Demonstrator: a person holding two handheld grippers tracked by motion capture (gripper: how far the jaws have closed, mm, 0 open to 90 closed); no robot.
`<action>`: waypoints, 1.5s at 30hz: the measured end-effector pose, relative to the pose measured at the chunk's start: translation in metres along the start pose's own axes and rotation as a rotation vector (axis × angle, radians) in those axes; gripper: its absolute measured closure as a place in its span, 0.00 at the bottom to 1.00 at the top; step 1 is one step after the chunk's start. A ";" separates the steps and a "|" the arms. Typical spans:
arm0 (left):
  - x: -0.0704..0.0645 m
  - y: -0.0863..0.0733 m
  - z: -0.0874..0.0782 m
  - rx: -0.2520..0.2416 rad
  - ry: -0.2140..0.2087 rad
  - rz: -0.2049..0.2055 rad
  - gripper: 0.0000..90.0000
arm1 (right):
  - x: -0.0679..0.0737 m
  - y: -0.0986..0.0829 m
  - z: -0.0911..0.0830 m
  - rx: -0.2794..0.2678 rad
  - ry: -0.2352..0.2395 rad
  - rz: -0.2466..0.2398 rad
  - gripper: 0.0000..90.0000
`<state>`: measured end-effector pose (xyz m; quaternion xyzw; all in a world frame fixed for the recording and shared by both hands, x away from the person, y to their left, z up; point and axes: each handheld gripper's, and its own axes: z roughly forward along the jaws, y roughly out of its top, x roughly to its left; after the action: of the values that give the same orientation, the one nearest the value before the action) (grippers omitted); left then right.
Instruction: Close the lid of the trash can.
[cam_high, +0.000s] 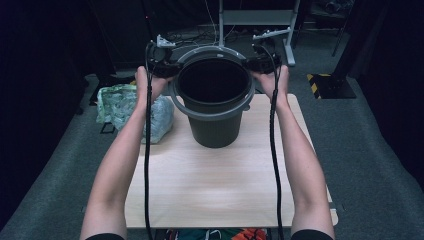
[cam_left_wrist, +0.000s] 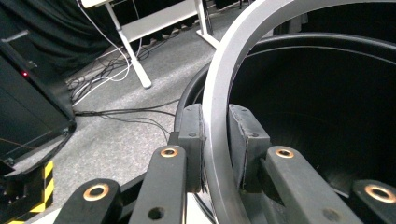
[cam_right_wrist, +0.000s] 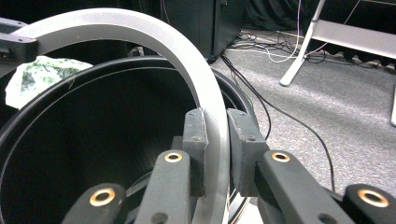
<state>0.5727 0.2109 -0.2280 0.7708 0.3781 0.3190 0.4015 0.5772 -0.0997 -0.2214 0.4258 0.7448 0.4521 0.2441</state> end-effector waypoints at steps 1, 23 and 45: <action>0.000 0.000 0.001 0.002 0.002 0.003 0.84 | 0.000 0.000 0.001 0.001 -0.001 0.002 0.87; 0.004 0.010 0.015 0.051 0.015 0.006 0.76 | -0.017 0.006 0.013 0.015 -0.007 0.062 0.87; 0.011 0.003 0.019 0.110 0.006 -0.053 0.60 | -0.027 0.003 0.035 0.070 -0.021 0.137 0.87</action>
<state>0.5947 0.2118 -0.2325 0.7804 0.4165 0.2895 0.3655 0.6185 -0.1057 -0.2361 0.4890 0.7266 0.4368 0.2053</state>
